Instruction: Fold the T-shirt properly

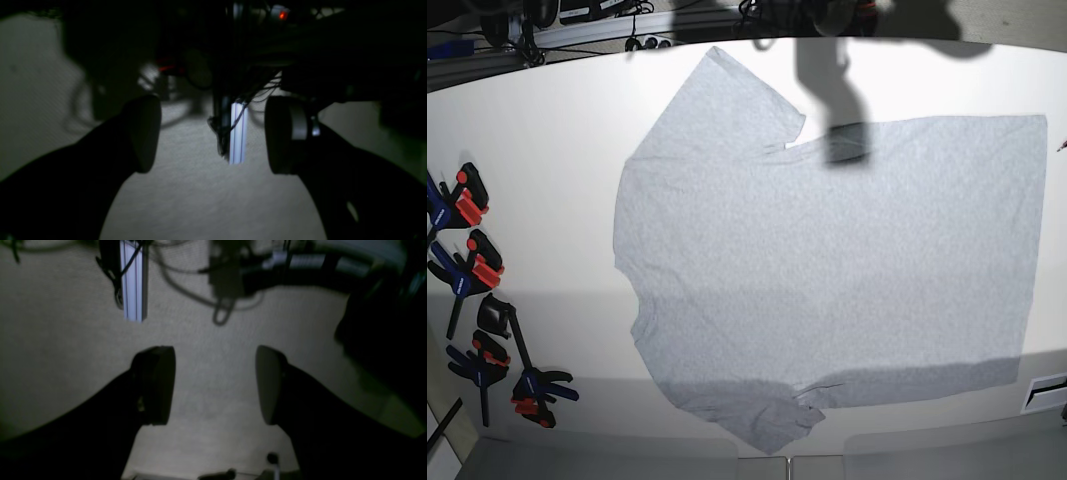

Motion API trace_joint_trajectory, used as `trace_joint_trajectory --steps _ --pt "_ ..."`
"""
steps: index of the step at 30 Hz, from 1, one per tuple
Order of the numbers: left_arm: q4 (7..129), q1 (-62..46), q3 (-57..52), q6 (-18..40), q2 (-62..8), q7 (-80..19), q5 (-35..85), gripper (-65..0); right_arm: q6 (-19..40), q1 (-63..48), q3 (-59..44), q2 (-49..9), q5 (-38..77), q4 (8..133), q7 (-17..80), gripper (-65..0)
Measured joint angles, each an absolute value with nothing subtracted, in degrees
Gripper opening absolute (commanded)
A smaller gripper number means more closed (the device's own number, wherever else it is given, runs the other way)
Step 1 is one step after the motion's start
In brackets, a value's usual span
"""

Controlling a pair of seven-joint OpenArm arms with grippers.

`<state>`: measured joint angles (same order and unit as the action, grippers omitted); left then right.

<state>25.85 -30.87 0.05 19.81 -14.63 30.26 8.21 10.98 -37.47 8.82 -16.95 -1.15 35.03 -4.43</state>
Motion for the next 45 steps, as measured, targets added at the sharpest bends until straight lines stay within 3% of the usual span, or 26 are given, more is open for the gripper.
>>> trace_joint_trajectory --steps 7,13,19,24,26,31,39,45 --pt "41.5 -46.2 -6.9 20.0 -14.6 30.1 17.8 -20.9 12.3 -54.3 8.1 -20.2 6.5 56.6 -2.9 -29.4" --pt "59.8 -59.2 -15.8 25.6 -14.5 30.0 20.8 -21.0 14.2 -67.5 3.0 -20.2 9.8 80.5 3.7 -29.4" --pt "77.1 -68.6 -21.6 25.7 -15.0 29.2 20.8 -21.0 19.9 -71.0 -2.9 -20.5 15.0 100.2 20.5 -29.4" --pt "89.6 -73.0 -24.6 25.9 -15.1 24.6 21.0 -20.9 21.5 -71.5 -5.5 -22.1 15.1 111.9 22.8 -29.4" --pt "93.7 -73.5 -25.6 25.9 -15.1 17.3 24.8 -20.9 21.3 -71.5 -5.9 -23.2 15.0 115.2 22.7 -29.4" --pt "102.9 -73.7 -28.0 25.7 -14.9 -11.6 40.8 -20.9 21.5 -71.3 -5.9 -24.2 14.7 121.0 24.1 -29.4" --pt "119.0 -73.2 -32.5 25.7 -15.1 -22.3 44.0 -20.9 21.5 -65.6 -5.8 -24.2 14.7 126.1 28.0 -29.4" --pt "128.9 -62.1 -32.6 26.1 -15.6 -32.3 44.9 -20.9 26.6 -53.5 -4.4 -26.2 14.6 128.9 34.7 -29.4"
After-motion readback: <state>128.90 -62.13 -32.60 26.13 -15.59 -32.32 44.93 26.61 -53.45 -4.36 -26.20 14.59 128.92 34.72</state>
